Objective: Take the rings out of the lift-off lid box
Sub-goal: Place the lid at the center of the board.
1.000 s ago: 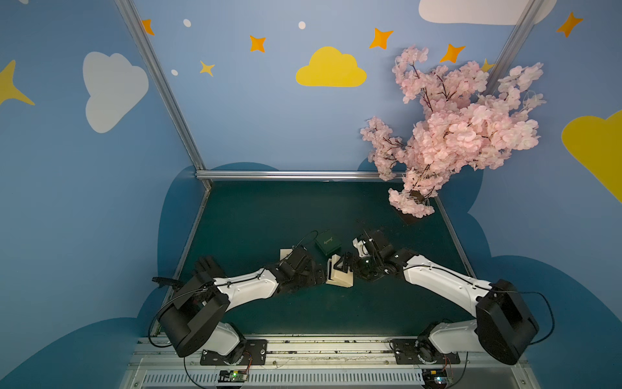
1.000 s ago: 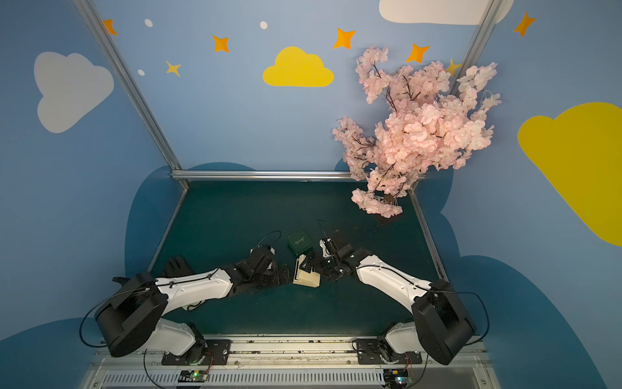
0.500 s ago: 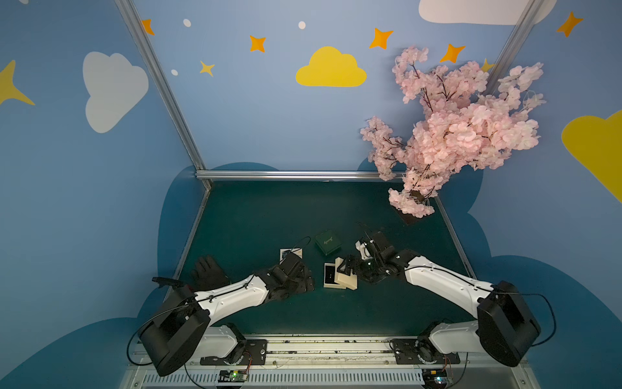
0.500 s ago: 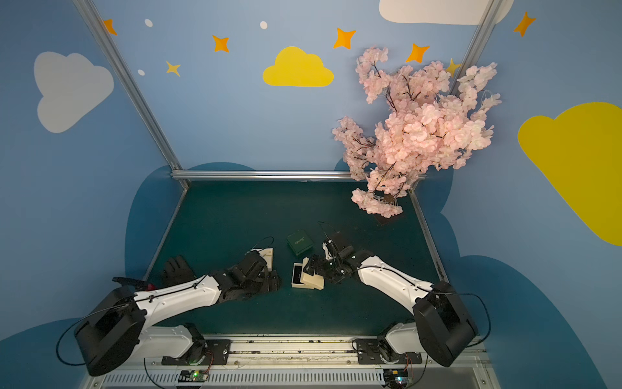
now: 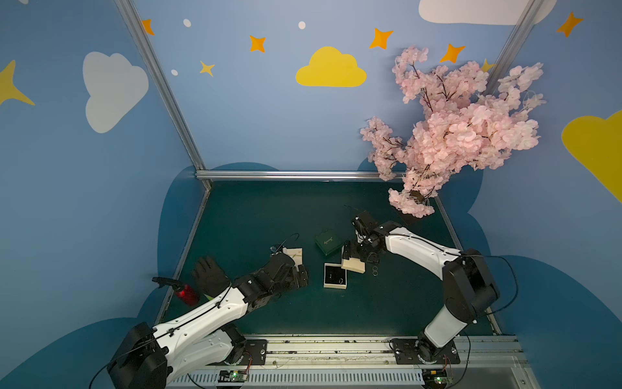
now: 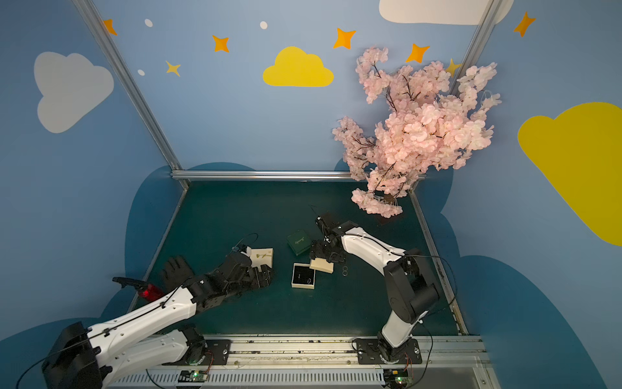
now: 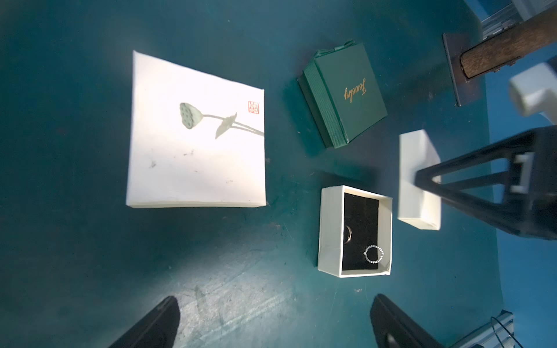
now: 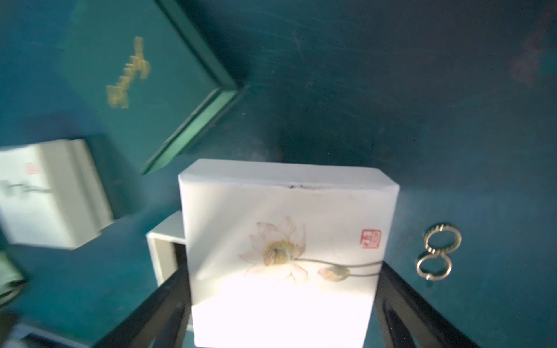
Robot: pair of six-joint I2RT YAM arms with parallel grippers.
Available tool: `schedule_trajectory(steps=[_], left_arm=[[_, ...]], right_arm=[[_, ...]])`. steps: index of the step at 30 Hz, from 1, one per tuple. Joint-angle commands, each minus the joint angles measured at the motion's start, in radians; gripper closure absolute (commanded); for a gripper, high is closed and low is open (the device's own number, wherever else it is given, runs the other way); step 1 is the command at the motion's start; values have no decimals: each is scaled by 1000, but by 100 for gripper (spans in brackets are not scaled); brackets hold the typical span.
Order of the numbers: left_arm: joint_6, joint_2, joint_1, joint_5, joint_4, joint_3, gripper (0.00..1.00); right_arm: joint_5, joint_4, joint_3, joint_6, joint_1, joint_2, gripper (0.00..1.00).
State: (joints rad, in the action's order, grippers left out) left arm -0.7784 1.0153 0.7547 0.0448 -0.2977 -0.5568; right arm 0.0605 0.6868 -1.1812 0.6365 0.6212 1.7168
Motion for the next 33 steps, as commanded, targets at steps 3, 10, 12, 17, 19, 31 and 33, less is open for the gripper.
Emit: schedule_trajectory(steps=[3,10,12,17,19,31,33], left_arm=[[8,-5,-5,23,-21,11,0],[23,30,-10,25,-5,-2,0],[29,53,-12,20,2,-17,0],[59,127,-15,0,26,-69,0],[68,157,-16,-13,48,-88,0],[93,308,-23,-113,78,-181,2],[74,311,-23,-132,100,-164,2]], right_arm=[[-49,45,-39,-44,2,-7,5],[-203,189,-95,-58,5,-18,5],[-180,174,-73,-55,9,-49,6],[-66,98,28,4,38,-144,18],[-25,54,76,39,61,-183,27],[69,-78,164,157,170,-180,70],[74,-79,147,157,183,-151,69]])
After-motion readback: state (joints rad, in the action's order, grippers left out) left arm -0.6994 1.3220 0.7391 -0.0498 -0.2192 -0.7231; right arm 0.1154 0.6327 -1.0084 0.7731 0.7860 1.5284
